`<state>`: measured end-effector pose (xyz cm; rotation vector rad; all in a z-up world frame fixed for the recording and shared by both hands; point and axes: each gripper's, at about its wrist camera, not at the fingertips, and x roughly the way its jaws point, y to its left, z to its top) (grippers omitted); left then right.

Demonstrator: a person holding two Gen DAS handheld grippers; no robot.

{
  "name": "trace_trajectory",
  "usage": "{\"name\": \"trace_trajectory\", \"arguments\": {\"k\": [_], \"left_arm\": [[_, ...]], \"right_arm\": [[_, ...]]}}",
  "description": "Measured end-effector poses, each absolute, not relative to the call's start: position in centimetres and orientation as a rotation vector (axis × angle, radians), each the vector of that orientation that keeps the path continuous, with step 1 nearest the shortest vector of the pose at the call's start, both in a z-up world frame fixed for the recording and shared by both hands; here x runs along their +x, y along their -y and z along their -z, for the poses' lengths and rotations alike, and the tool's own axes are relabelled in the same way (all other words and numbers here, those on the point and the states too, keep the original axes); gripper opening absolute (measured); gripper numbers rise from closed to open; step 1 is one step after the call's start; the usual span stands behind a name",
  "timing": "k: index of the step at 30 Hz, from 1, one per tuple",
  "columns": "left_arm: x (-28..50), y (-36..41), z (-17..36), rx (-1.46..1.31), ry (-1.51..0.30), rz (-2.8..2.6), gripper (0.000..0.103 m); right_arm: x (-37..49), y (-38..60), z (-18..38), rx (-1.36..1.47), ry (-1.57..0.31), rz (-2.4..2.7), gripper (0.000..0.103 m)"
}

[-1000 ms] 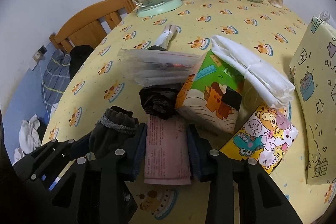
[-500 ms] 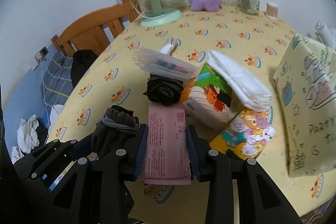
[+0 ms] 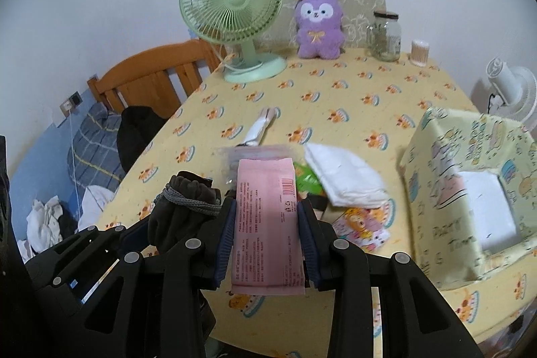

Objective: Organize soft objects
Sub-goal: 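Carry the sock and pink packet in both tools over the patterned box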

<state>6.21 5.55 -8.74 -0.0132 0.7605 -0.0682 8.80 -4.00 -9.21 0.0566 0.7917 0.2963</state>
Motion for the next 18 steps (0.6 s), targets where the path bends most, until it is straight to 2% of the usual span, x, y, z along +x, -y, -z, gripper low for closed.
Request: {"name": "trace_trajectory", "arguments": {"k": [18], "left_arm": [[6.2, -2.1, 5.2, 0.018, -0.672, 0.075, 0.032]], "right_arm": [[8.2, 7.8, 5.3, 0.067, -0.693, -0.239, 0.039]]}}
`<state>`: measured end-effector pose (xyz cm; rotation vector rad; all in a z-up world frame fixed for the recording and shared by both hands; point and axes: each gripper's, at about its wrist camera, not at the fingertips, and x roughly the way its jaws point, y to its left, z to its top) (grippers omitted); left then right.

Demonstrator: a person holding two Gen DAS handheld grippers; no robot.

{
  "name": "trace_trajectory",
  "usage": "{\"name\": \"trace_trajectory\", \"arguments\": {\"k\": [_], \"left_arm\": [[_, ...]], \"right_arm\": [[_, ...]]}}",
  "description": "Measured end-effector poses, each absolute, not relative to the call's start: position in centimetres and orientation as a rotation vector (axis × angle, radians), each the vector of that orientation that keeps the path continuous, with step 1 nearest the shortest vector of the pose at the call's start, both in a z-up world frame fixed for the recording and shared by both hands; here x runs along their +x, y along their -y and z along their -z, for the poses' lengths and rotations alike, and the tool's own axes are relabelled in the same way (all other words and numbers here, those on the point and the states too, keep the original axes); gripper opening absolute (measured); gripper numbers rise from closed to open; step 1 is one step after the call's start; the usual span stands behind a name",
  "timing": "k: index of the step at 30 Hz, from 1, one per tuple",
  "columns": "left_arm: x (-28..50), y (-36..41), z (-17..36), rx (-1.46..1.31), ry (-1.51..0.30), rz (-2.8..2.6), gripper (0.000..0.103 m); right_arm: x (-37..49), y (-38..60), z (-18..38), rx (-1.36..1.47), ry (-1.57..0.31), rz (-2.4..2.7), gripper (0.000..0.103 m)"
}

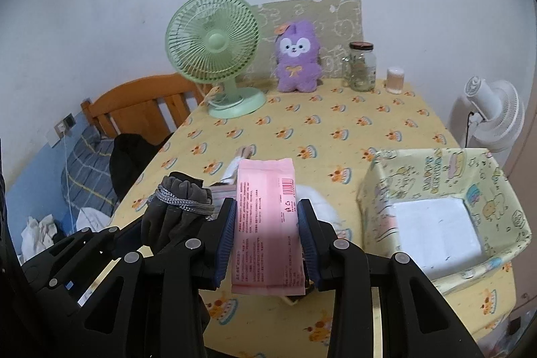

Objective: Organize soft objects
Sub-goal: 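Carry the sock and pink packet in both tools over the patterned box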

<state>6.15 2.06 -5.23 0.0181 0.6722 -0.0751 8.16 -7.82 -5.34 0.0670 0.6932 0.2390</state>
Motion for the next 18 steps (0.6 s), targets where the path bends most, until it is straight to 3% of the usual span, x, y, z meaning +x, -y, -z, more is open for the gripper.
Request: {"name": "trace_trajectory", "arguments": {"k": [18], "left_arm": [[7.2, 3.9, 3.4, 0.056, -0.617, 0.125, 0.032]], "right_arm": [[8.3, 14.2, 3.3, 0.107, -0.631, -0.168, 0.040]]}}
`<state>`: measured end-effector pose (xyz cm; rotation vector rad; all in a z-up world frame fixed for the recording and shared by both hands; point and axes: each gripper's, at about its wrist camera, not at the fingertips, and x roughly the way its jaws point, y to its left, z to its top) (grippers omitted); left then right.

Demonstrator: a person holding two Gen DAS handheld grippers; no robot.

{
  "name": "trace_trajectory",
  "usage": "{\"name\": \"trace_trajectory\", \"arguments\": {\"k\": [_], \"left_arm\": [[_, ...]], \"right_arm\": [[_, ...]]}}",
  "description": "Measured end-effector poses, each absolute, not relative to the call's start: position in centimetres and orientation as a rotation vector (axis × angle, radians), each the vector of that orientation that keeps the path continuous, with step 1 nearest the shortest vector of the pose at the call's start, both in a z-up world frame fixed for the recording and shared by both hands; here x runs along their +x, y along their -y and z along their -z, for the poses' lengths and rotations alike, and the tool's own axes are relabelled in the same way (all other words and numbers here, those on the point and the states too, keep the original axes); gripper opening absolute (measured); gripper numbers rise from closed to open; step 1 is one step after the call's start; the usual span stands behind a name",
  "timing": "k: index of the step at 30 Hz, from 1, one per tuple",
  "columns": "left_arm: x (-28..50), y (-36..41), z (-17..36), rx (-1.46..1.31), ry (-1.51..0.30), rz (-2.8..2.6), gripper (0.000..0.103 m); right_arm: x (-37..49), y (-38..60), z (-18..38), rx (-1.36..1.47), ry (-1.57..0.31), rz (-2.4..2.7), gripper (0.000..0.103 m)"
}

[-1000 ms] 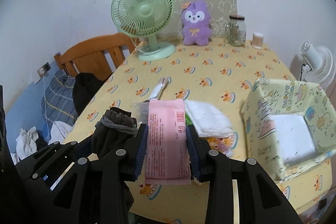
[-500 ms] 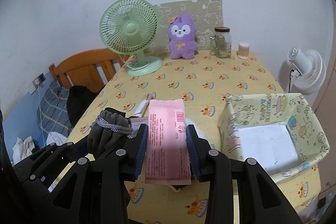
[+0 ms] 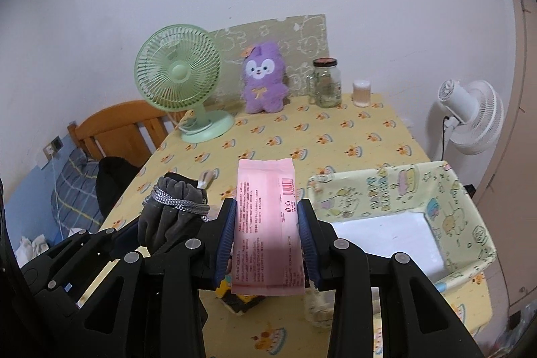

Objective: Organize soft objects
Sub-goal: 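Carry the sock and pink packet in both tools over the patterned box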

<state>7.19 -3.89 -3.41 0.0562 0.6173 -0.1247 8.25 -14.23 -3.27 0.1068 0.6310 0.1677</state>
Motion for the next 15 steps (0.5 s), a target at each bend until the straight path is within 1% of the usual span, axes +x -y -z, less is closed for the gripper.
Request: {"name": "trace_trajectory", "arguments": {"k": [15], "left_arm": [[8.6, 9.2, 3.7, 0.079, -0.599, 0.203, 0.032]], "right_arm": [[8.6, 19.5, 3.2, 0.130, -0.604, -0.085, 0.040]]}}
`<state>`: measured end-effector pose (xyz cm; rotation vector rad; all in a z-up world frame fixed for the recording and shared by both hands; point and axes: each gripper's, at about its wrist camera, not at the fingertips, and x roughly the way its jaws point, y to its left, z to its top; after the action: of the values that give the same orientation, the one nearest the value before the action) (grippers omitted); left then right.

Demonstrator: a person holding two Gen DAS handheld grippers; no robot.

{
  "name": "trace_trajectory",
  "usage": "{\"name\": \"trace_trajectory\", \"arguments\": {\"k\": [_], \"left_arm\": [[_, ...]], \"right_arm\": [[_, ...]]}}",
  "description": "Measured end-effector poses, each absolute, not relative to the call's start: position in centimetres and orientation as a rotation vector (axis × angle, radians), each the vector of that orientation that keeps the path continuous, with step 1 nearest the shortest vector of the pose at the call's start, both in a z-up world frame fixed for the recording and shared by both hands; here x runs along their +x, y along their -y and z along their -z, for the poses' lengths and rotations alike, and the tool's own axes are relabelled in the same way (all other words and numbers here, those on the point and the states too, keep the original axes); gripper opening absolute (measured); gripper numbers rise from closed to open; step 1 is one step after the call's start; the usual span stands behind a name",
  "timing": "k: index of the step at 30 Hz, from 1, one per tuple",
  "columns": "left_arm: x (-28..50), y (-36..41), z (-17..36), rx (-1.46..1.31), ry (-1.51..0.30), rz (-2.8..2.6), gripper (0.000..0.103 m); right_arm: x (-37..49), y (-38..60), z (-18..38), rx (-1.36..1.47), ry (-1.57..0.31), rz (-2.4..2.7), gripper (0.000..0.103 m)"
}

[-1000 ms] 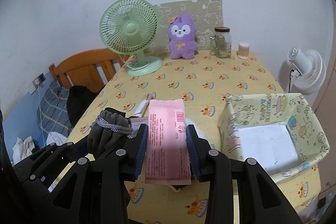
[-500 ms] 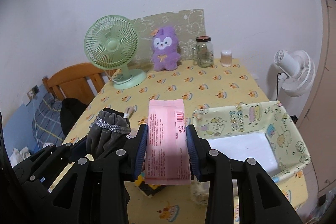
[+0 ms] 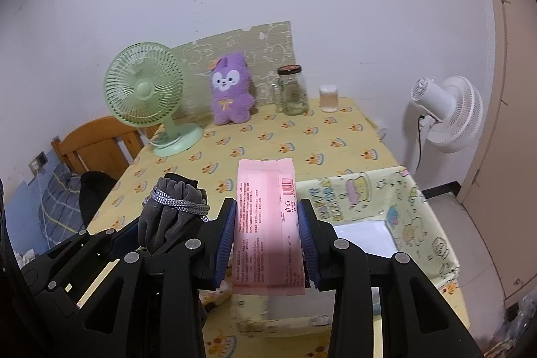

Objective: Organize soft objects
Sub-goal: 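Carry the sock and pink packet in both tools over the patterned box, then open the right tool to drop the packet while the left tool drops the sock into the box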

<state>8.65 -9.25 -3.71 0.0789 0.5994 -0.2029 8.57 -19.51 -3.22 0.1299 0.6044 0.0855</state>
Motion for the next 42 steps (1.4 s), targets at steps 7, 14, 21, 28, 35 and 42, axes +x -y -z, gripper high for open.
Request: {"name": "trace_trajectory", "arguments": {"k": [7, 14, 21, 28, 35, 42], "left_arm": [[9.4, 11.8, 4.2, 0.097, -0.601, 0.245, 0.032], [10.3, 14.7, 5.4, 0.136, -0.631, 0.302, 0.032], [11.4, 16.7, 6.5, 0.176, -0.671, 0.335, 0.038], [12.4, 17.8, 7.7, 0.229, -0.715, 0.343, 0.069], [12.7, 18.4, 8.3, 0.250, -0.743, 0.363, 0.077], [12.8, 18.3, 8.3, 0.228, -0.756, 0.387, 0.082]], "right_arm": [[9.0, 22.1, 3.6, 0.133, -0.604, -0.046, 0.040], [9.5, 24.9, 4.9, 0.159, -0.624, 0.004, 0.040], [10.0, 26.7, 6.0, 0.157, -0.646, 0.047, 0.040], [10.8, 27.7, 7.4, 0.161, -0.679, 0.065, 0.040], [12.0, 28.1, 8.4, 0.165, -0.716, 0.062, 0.042], [11.8, 28.0, 8.2, 0.143, -0.725, 0.087, 0.071]]}}
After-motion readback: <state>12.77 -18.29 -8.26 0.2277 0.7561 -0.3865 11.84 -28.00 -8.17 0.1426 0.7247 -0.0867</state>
